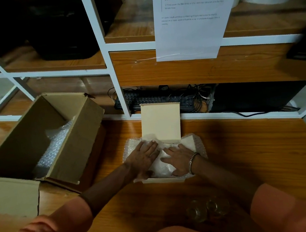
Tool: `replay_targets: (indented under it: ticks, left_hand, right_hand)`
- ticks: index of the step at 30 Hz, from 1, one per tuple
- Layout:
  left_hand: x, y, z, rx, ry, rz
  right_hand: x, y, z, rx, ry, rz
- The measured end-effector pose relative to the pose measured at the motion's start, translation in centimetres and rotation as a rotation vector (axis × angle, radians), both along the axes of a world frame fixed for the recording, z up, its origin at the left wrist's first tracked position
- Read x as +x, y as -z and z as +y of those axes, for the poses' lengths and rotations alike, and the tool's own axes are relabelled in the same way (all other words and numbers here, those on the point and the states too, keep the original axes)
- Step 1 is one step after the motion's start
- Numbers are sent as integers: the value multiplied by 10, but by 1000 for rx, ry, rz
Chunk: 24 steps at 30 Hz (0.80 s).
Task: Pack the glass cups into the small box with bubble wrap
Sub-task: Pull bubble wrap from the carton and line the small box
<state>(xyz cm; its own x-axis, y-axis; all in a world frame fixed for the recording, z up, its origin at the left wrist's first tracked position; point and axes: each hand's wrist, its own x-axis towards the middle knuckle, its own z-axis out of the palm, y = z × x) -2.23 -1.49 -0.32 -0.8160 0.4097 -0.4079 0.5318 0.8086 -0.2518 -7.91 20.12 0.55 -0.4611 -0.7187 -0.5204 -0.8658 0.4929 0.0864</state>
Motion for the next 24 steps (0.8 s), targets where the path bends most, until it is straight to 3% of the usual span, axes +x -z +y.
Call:
replay_targets:
  ticks: [6, 12, 15, 19, 24]
  left_hand:
    - [-6, 2, 5, 167, -60, 4]
    - [-13, -2, 10, 177, -78, 57]
    - [-9, -7, 3, 190, -84, 22]
    - [3, -22, -19, 347, -57, 54]
    - [24, -34, -21, 299, -40, -150]
  right_hand:
    - [-9, 8, -4, 41, -8, 26]
    - [-15, 6, -8, 78, -11, 35]
    - [-20, -12, 0, 38, 17, -39]
    - [-26, -36, 12, -76, 2, -23]
    - [-12, -33, 19, -120, 56, -162]
